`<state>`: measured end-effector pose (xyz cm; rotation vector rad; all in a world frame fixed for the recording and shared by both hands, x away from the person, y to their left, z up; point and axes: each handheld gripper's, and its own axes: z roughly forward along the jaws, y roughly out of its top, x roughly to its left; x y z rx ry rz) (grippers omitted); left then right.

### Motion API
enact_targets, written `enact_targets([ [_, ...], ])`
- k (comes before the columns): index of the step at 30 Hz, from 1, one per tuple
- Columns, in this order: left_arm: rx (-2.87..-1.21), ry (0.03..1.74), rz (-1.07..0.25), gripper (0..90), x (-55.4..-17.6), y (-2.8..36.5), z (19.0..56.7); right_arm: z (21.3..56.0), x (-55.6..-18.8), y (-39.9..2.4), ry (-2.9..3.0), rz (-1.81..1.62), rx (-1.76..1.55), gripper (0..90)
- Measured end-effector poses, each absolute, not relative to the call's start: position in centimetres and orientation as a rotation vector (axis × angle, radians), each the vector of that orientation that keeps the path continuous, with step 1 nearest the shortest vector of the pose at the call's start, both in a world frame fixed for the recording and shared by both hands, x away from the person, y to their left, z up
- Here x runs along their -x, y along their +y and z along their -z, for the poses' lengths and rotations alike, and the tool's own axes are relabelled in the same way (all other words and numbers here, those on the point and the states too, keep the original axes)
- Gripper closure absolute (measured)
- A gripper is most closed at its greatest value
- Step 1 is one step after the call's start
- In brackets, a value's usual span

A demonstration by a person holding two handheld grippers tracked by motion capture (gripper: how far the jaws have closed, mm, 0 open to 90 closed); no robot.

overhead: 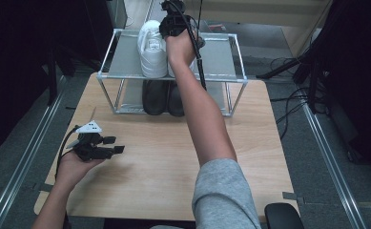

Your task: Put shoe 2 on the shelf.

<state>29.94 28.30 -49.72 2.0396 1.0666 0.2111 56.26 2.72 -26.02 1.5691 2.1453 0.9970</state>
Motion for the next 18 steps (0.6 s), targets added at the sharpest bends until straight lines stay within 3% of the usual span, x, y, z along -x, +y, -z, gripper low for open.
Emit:
enact_targets([
  [5,-2.047,1.065,-0.214,39.6,-30.0,28.2,49.8,26.4,-56.1,2.2,2.135,-1.038,-1.567,71.4],
  [11,-2.044,1.064,-0.208,39.6,-30.1,28.0,49.8,26.7,-56.0,1.9,2.162,-1.085,-1.514,61.2],
  [18,-2.059,1.052,-0.206,39.6,-30.3,27.8,49.8,26.3,-55.0,1.1,2.196,-1.107,-1.422,55.8],
])
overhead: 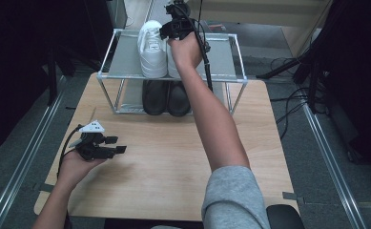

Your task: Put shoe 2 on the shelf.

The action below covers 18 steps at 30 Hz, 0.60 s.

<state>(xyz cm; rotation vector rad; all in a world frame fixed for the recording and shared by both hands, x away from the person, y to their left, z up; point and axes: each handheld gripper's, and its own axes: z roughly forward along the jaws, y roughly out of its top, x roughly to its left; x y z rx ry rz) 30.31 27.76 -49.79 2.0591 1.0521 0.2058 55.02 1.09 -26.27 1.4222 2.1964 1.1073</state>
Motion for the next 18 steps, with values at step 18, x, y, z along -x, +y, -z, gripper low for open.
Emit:
enact_targets([
  [18,-2.077,1.046,-0.206,39.4,-30.8,27.3,49.9,25.3,-50.2,-1.2,2.257,-1.256,-1.169,50.2],
])
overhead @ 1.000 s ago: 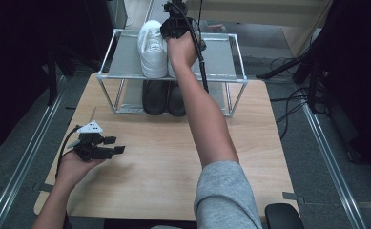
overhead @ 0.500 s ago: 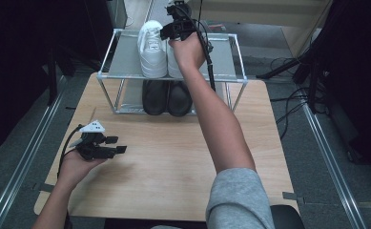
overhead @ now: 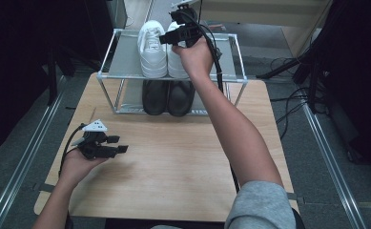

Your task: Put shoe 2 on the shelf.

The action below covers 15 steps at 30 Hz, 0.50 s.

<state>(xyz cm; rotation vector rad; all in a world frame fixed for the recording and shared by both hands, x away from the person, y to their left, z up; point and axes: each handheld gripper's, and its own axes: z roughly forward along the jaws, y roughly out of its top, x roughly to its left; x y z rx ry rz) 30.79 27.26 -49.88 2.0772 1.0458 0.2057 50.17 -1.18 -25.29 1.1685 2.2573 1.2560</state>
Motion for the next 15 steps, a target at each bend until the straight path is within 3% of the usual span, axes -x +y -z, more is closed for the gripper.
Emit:
enact_targets([
  [15,-2.111,1.032,-0.205,39.3,-31.1,26.8,49.9,26.2,-46.1,-3.1,2.327,-1.342,-1.045,45.2],
])
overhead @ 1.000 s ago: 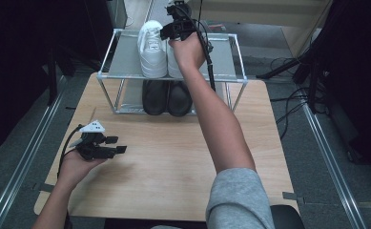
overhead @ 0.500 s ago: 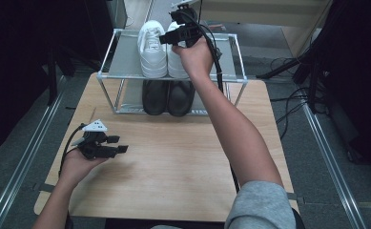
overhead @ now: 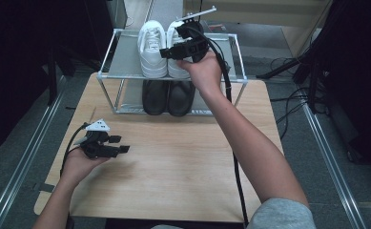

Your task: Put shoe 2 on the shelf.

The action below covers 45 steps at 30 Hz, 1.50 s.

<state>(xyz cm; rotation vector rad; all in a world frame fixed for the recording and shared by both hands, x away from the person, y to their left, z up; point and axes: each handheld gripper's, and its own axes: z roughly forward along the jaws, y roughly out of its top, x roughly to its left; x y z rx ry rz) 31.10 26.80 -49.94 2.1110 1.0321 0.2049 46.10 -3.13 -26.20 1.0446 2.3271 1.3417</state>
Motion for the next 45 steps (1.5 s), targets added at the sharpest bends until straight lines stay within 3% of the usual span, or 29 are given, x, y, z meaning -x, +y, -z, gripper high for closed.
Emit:
enact_targets([
  [17,-2.066,1.037,-0.163,38.8,-31.1,27.1,49.8,28.5,-43.7,-5.2,2.371,-1.388,-0.976,44.2],
  [45,-2.079,1.048,-0.171,38.7,-31.1,27.3,50.0,36.2,-38.3,-8.1,2.426,-1.44,-0.839,38.6],
])
